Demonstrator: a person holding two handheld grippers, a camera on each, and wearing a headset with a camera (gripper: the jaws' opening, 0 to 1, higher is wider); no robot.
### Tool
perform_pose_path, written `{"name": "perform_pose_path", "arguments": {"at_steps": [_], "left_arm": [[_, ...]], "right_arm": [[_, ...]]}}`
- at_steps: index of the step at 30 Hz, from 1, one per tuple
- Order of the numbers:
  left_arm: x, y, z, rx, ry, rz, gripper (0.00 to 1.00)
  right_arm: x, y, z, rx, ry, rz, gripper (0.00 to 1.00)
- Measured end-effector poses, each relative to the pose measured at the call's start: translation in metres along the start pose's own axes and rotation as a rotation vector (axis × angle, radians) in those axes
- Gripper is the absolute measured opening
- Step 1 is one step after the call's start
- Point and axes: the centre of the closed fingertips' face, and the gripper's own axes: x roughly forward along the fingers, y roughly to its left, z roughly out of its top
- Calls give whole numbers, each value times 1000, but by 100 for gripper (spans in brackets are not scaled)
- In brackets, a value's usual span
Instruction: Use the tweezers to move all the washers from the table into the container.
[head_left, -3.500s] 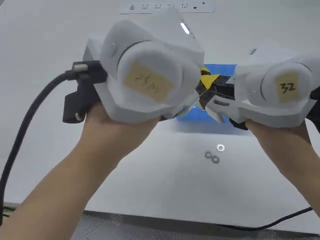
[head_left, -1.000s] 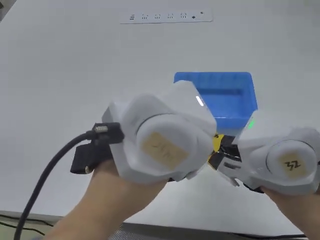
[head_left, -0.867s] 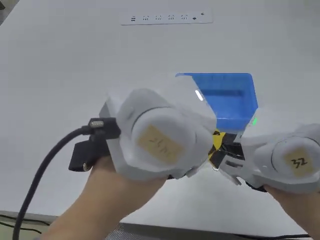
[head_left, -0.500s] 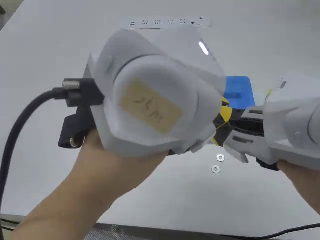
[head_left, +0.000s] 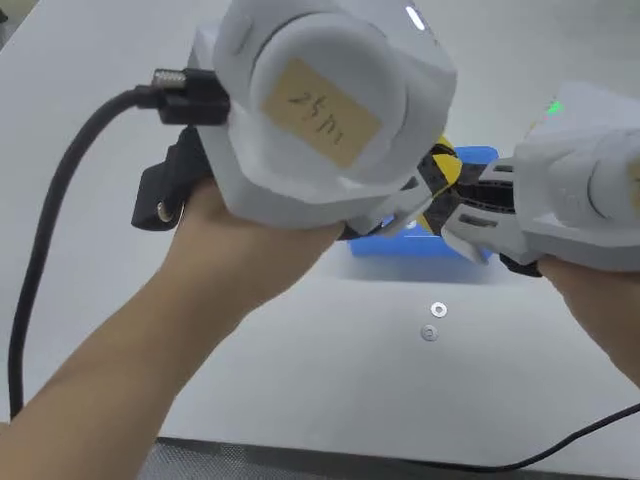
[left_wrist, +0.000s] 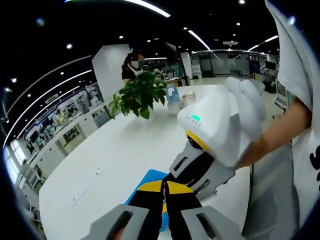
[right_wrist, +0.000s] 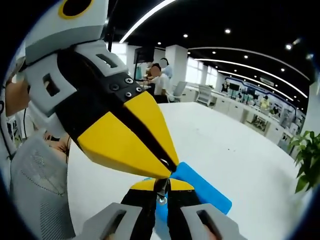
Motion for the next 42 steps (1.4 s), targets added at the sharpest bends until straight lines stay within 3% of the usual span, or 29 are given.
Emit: {"name": "perform_pose_path", "arguments": {"at_steps": [1, 4, 9, 15, 22, 28, 33, 42], "left_arm": [[-1, -2, -2, -3, 8, 4, 0], [20, 13, -17, -13, 27, 11, 0], [31, 17, -35, -46, 46, 16, 0], [35, 19, -44, -77, 49, 12, 0], [32, 16, -39, -85, 31, -3, 0], [16, 8, -24, -69, -2, -14, 0], [5, 1, -12, -64, -31, -27, 0], [2, -26, -15, -79, -20, -93, 0]], "right_arm": [[3, -1, -2, 3, 7, -3, 3], [12, -2, -10, 29, 17, -12, 3], [23, 1, -21, 80, 31, -4, 3], [30, 3, -29, 67, 61, 4, 3], [23, 7, -26, 61, 58, 4, 3], [4, 11, -12, 47, 15, -19, 4], [-10, 18, -4, 65, -13, -9, 4], [-27, 36, -23, 49, 29, 8, 5]]}}
